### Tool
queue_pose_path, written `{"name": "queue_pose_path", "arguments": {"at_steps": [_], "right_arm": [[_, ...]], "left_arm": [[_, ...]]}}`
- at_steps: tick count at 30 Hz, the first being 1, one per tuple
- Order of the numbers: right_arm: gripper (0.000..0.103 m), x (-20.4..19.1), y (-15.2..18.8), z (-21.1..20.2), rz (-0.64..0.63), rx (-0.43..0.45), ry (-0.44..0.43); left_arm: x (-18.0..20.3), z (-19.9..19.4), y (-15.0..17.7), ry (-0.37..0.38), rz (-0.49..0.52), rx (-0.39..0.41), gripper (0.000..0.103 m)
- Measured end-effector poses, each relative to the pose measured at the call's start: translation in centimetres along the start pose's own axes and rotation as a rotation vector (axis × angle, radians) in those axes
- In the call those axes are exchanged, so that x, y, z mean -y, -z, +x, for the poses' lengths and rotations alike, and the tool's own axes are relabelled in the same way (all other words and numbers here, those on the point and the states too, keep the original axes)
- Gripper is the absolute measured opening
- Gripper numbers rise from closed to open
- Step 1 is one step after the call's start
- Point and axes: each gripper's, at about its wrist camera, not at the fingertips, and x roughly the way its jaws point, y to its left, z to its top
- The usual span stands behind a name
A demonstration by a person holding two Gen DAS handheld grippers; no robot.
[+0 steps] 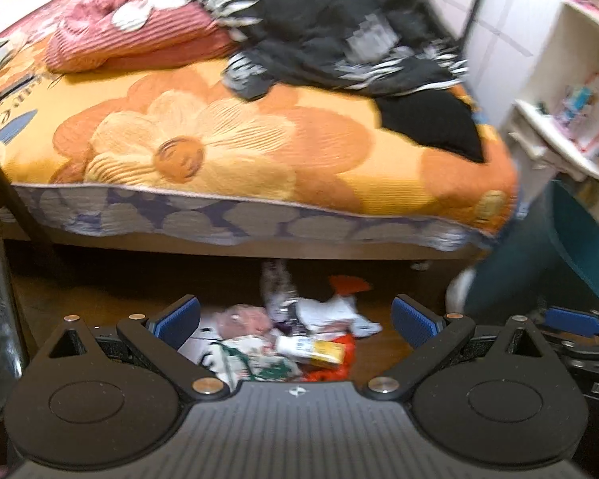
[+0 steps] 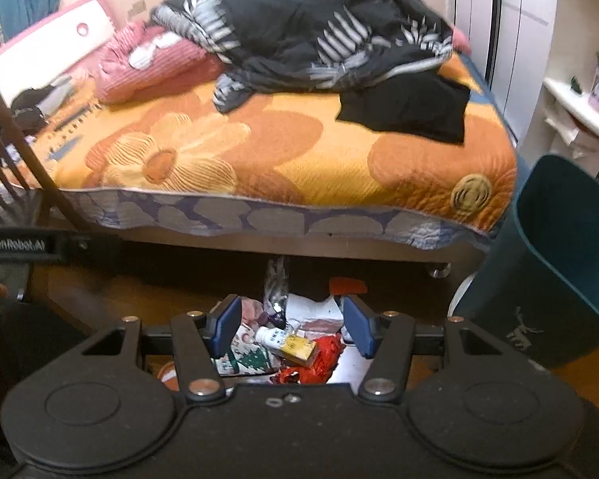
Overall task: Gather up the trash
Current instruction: 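Lower the right tool to the yellow-white bottle while the left tool reaches the white bag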
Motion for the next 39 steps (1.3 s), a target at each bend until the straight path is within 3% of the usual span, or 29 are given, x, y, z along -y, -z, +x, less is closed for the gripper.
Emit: {"name": "queue_pose_path", "arguments": {"at_steps": [8, 17, 21, 25, 30, 36, 39], "right_arm": [[0.056, 1.5, -1.6, 9.5, -0.117, -0.116, -0.094], [0.056, -1.4, -0.2, 20.3, -0.384, -0.295, -0.209], [0.056, -1.4, 1.0, 25.0, -0.448, -0.375, -0.181], [0.056, -0.5, 2.0, 28.6, -0.462, -0.423, -0.184], [0.056, 0.5, 3.6, 33.0, -0.514, -0.485, -0.2], [0.056, 0.4, 5.7, 36.4, -0.573, -0.543, -0.249], [0.056, 0.2, 6.7, 37.7, -0.623, -0.56, -0.256]], "left_arm": [[-4.2, 10.4, -2.6, -0.035, -0.036, -0.144, 0.103], [-5.8, 22.7, -2.6, -0.026, 0.178, -0.354, 0.103], [-5.4, 26.9, -1.6, 0.014, 0.275, -0.453, 0.103], [-4.0, 29.3, 1.0, 0.075, 0.39, -0.518, 0.103], [-1.6, 32.1, 7.0, 0.145, 0.565, -0.674, 0.103], [0.9, 34.4, 13.7, 0.238, 0.794, -0.767, 0.102], [1.6, 34.8, 16.6, 0.262, 0.938, -0.774, 0.102]]}}
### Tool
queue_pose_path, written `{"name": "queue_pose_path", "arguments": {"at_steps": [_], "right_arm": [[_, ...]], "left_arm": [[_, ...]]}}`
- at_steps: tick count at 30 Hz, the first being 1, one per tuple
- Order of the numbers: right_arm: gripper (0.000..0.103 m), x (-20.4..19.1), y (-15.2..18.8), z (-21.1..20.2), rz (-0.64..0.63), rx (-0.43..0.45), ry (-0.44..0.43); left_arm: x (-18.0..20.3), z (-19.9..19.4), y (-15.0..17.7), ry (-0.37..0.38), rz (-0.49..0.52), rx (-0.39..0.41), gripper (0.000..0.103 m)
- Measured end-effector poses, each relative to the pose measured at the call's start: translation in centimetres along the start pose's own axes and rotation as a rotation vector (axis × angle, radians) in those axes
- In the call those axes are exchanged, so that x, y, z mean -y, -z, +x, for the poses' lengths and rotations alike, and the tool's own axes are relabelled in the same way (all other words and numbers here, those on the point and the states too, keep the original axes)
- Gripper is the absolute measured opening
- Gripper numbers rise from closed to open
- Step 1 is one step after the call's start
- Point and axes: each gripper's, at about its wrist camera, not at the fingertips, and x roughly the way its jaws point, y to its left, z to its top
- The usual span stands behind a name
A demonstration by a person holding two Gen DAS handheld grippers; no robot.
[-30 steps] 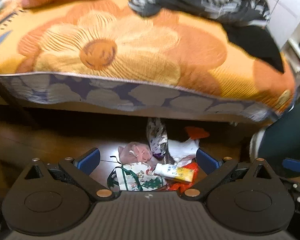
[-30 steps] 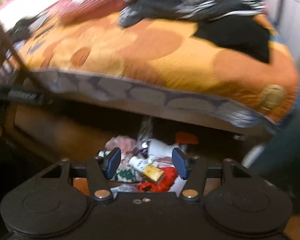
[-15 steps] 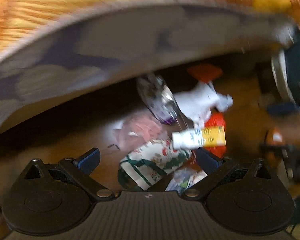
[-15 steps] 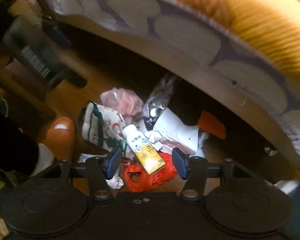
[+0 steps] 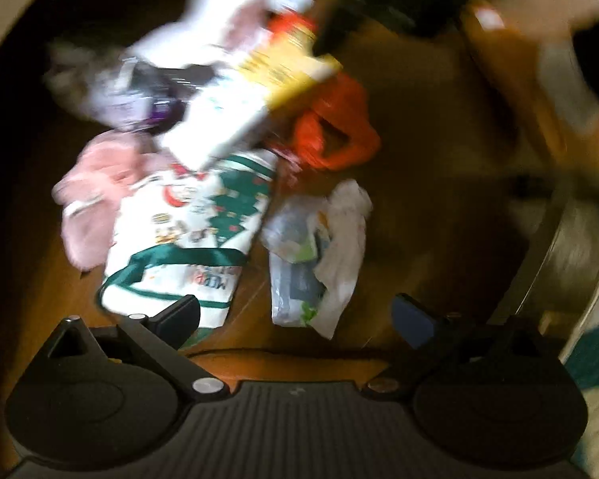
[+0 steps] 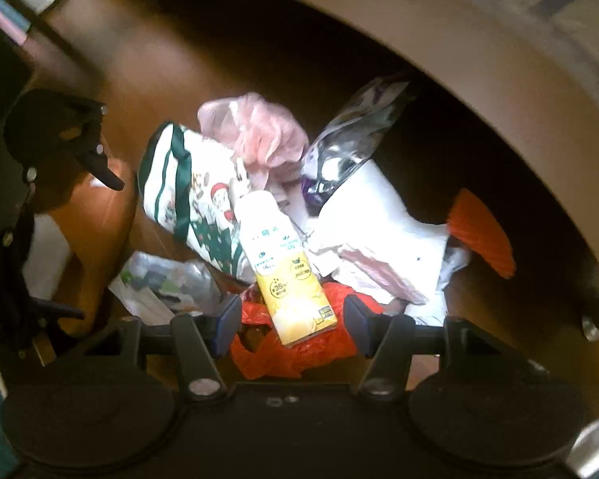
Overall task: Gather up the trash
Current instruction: 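Lower the right tool to the yellow-white bottle while the left tool reaches the white bag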
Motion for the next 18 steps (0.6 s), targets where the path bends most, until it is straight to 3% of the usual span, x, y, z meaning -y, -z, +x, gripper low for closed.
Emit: {"name": "queue_pose_path", "arguments": {"at_steps": [4, 7, 13, 15, 18], "right_arm": [[0.056, 0.1, -0.4, 1.8, -0.044, 0.005, 0.0], [0.056, -0.1, -0.8, 2.8, -0.084, 0.018, -0.013], [0.056, -0.9, -1.0, 4.6, -0.17, 0.022, -0.002], [0.056, -1.0, -0.9, 5.2, -0.187, 0.022, 0.002], [0.056, -1.2, -0.8, 5.9, -0.205, 0.018, 0.004]], "left_arm": [[2.8, 1.4, 0.6, -0.042, 0.174, 0.01, 0.102], [4.6, 2.8, 0.6, -0.114, 0.303, 0.025, 0.098], [6.7, 5.6, 0.1, -0.212, 0.449, 0.069, 0.089], [7.2, 6.4, 0.1, -0.246, 0.499, 0.077, 0.071], [8.0, 7.2, 0.1, -0.271, 0.551, 0.091, 0.064]]}}
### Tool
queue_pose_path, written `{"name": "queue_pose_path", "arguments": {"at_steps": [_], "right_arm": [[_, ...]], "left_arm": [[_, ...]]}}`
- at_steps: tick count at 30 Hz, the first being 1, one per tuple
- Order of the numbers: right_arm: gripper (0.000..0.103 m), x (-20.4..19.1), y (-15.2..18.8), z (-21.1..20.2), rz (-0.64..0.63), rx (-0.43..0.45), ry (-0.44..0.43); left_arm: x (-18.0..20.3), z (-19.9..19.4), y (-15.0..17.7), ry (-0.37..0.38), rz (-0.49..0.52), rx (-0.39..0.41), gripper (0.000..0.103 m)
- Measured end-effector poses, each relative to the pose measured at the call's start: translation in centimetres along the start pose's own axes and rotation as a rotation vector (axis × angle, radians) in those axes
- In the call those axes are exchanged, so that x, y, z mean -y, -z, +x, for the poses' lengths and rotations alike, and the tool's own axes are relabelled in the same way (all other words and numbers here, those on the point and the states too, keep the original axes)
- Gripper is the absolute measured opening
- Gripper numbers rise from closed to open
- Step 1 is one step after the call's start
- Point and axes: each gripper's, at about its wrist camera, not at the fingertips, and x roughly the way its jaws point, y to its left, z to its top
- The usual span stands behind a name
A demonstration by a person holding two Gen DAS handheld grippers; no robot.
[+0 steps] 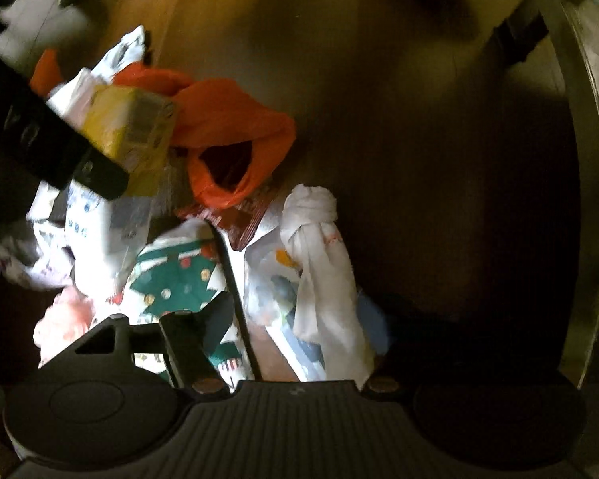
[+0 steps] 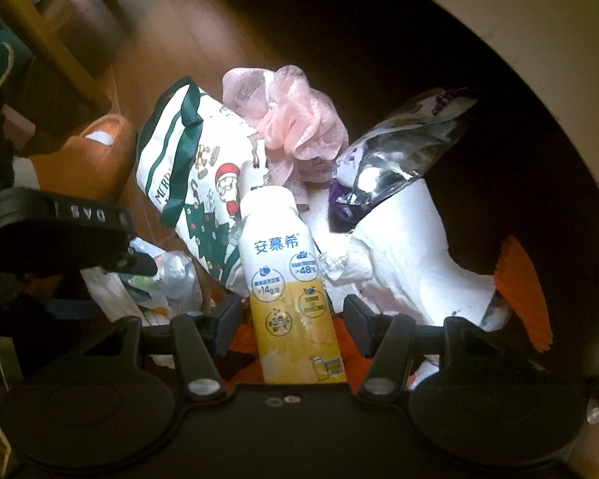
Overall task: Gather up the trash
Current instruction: 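Lower the right tool to the yellow-white bottle while the left tool reaches the white bag, then close the right tool on the bottle while the left tool grips the white bag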
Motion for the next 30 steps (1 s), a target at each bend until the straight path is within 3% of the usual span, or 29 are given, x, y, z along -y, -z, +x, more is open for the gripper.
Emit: {"name": "queue_pose_path", "arguments": {"at_steps": [3, 6, 8, 10, 15, 17, 23, 30], "right_arm": [[0.056, 0.0, -0.1, 0.5, -0.005, 0.001, 0.002], [0.056, 0.0, -0.1, 0.9, -0.003, 0.001, 0.005], [0.054, -0.1, -0.1, 1.0, -0.008, 0.003, 0.005], [0.054, -0.2, -0.1, 1.1, -0.011, 0.006, 0.003], [0.05, -0.4, 0.0, 1.1, -0.021, 0.009, 0.001], [0.044, -0.4, 0.1, 1.0, -0.025, 0.008, 0.009], [0.042, -0.3, 0.1, -0.1, -0.014, 0.015, 0.005], [0.042, 0.9, 0.2, -4.6, 0.049, 0.018, 0.029]], "left_arm": [[0.8, 0.6, -0.5, -0.009, 0.045, 0.021, 0.056], [1.7, 1.2, -1.0, -0.031, 0.096, 0.032, 0.041], [2.2, 1.4, -1.2, -0.04, 0.122, 0.037, 0.039], [2.1, 1.9, -1.5, -0.03, 0.114, 0.028, 0.034], [1.2, 2.5, -1.6, -0.015, 0.072, 0.016, 0.011], [0.9, 2.3, -1.7, -0.01, 0.054, 0.03, 0.008], [-0.4, 1.0, -1.7, -0.015, -0.013, 0.069, 0.004], [-3.5, -2.5, -2.0, -0.025, -0.109, 0.101, 0.004]]}}
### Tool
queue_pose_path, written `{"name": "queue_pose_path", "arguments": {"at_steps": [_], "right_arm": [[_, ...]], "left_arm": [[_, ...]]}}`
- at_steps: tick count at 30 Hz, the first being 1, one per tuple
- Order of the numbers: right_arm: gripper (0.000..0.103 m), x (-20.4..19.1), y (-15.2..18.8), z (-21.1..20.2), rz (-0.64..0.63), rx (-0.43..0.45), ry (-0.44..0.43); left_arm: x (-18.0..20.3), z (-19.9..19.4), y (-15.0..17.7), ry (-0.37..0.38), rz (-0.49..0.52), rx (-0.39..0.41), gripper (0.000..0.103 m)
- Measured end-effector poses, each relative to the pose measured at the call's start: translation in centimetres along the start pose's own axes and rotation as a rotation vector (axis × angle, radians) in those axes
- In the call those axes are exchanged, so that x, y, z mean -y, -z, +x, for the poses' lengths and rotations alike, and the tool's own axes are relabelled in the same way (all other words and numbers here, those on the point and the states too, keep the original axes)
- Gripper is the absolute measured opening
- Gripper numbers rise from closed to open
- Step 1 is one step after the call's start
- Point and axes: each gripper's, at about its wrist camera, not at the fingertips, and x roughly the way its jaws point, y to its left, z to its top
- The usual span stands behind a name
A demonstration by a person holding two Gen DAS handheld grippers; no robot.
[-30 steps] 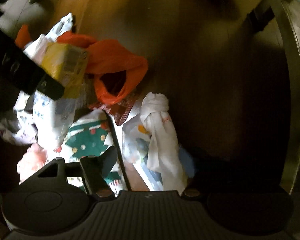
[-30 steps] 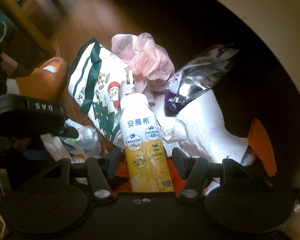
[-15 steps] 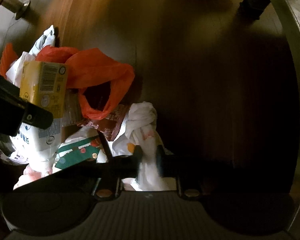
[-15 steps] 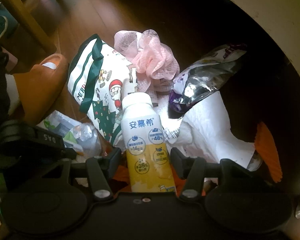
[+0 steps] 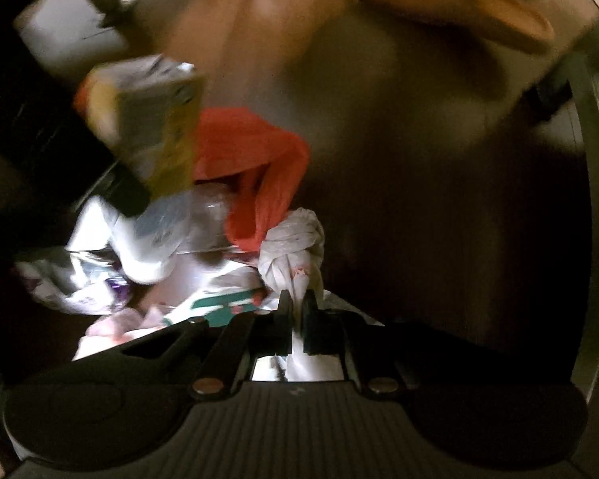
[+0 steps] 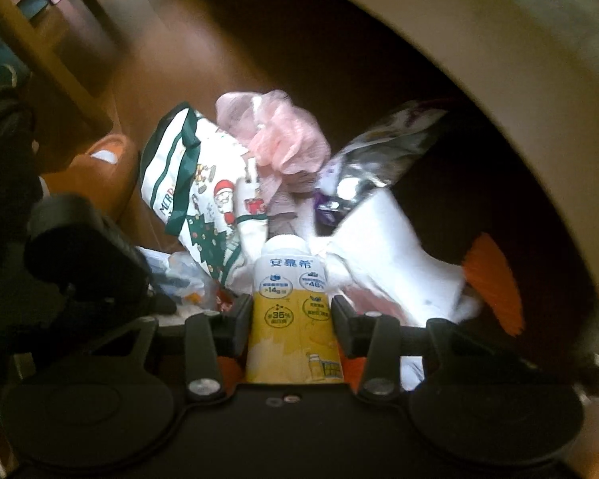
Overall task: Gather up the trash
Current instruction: 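Close the right tool on the bottle while the left tool grips the white bag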
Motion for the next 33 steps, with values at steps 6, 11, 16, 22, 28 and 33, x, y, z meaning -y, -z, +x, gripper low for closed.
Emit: {"name": "queue_pose_path", "arguments": {"at_steps": [6, 11, 16, 22, 28, 33], "right_arm": [[0.042, 1.1, 0.2, -5.2, 0.076, -0.005, 0.07], [0.042, 1.5, 0.5, -10.4, 0.193, 0.042, 0.116], [0.042, 1.0, 1.6, -15.5, 0.319, 0.104, 0.163], [0.042, -0.4, 3.2, -22.4, 0.452, 0.209, 0.242], [0.041, -2.1, 5.1, -30.1, 0.545, 0.349, 0.339], [0.041, -3.1, 7.4, -36.2, 0.583, 0.462, 0.44]], "left_arm": [[-3.3, -4.6, -0.8, 0.001, -0.147, 0.018, 0.004], [-6.7, -9.1, -0.9, 0.013, -0.306, 0.021, 0.004], [-9.2, -14.0, -0.6, 0.006, -0.48, 0.029, 0.004], [-11.7, -20.8, -1.2, -0.043, -0.703, 0.124, 0.004], [-13.5, -27.8, -2.9, -0.073, -0.87, 0.257, 0.004], [-14.4, -33.7, -5.3, -0.082, -0.911, 0.369, 0.004]]}}
